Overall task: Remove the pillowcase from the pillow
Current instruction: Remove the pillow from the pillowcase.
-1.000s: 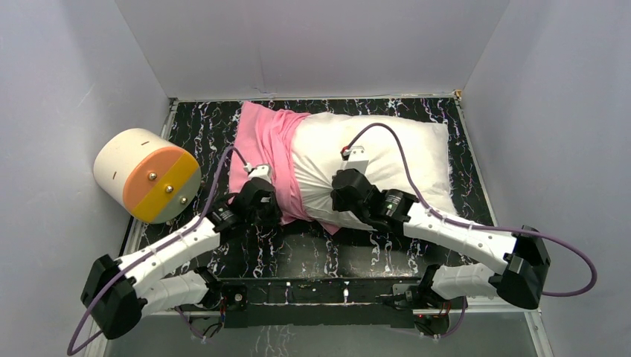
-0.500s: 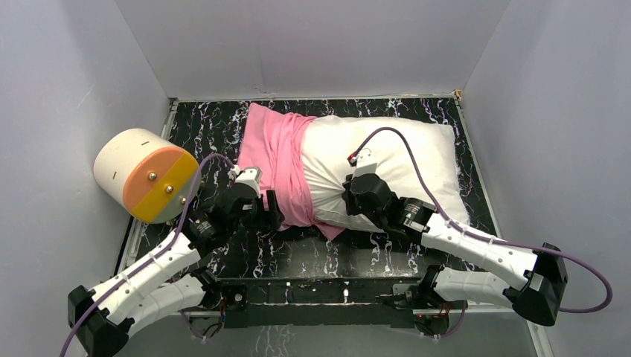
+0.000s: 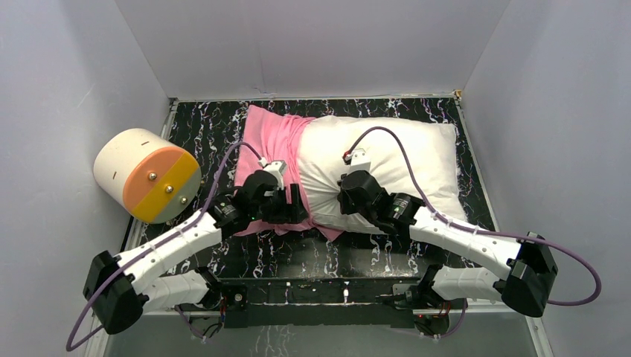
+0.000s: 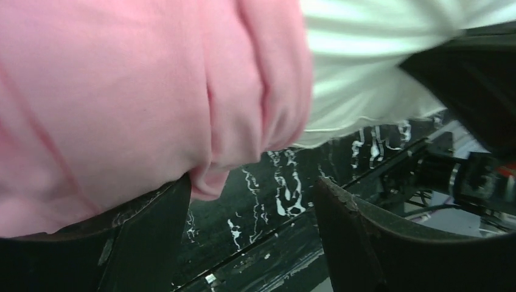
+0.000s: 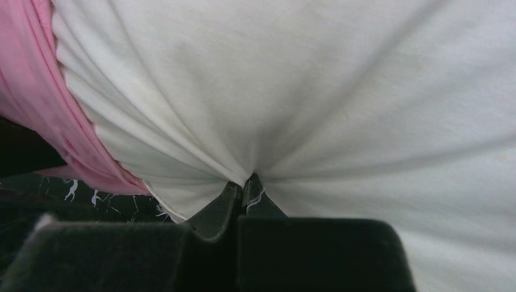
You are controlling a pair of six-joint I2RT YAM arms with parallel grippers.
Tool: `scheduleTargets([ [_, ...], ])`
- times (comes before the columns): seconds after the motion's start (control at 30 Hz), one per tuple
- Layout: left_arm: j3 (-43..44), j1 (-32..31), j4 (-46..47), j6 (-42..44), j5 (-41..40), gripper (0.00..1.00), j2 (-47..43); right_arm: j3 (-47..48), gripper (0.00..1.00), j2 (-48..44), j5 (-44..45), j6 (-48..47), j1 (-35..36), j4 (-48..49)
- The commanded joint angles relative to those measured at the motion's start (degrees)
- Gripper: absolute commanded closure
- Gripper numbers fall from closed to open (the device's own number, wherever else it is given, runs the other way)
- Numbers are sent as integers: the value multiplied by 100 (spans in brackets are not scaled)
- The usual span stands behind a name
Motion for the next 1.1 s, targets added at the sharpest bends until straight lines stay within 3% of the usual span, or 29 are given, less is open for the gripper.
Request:
scheduleTargets([
  [0.0, -251, -118, 537, -343, -647, 27, 505, 108, 100, -172, -383, 94, -15, 341],
  [0.1, -127, -268, 763, -225, -1080, 31, 1220, -43, 100, -418, -157, 149, -14, 340],
  [0.2, -164, -391, 1070, 76, -1354, 56, 1649, -398, 100, -881, 536, 597, -22, 366],
  [0.33, -363, -431, 939, 91, -1813, 100, 1685, -700, 100, -1348, 392, 542, -287, 528],
  [0.4, -584, -427, 912, 185, -2023, 100, 1523, -722, 100, -1562, 761, 791, -349, 273],
  [0.5, -789, -426, 431, 147, -2519, 100, 1195, -1157, 100, -2231, 884, 396, -426, 788],
  [0.63, -1004, -418, 56, 60, -2697, 100, 595, -1174, 100, -2314, 43, -618, -583, 870],
  [0.73, -1028, -418, 101, 126, -2210, 100, 213, -1076, 100, -2090, -690, -1330, -584, 735],
  [0.77, -995, -418, 236, 295, -1793, 93, 89, -1081, 100, -2048, -932, -1537, -584, 729],
  [0.83, -907, -429, 455, 629, -988, 53, -202, -1113, 100, -1991, -1228, -1924, -585, 738],
  [0.87, -828, -432, 462, 653, -765, 40, -381, -1129, 100, -1969, -1382, -2140, -588, 736],
  [0.97, -390, -440, 175, 756, -529, 20, -813, -1179, 100, -1883, -1705, -2760, -585, 720],
  [1.07, 254, -437, -621, 734, -1039, 6, -970, -1176, 100, -1835, -1925, -3165, -576, 678],
])
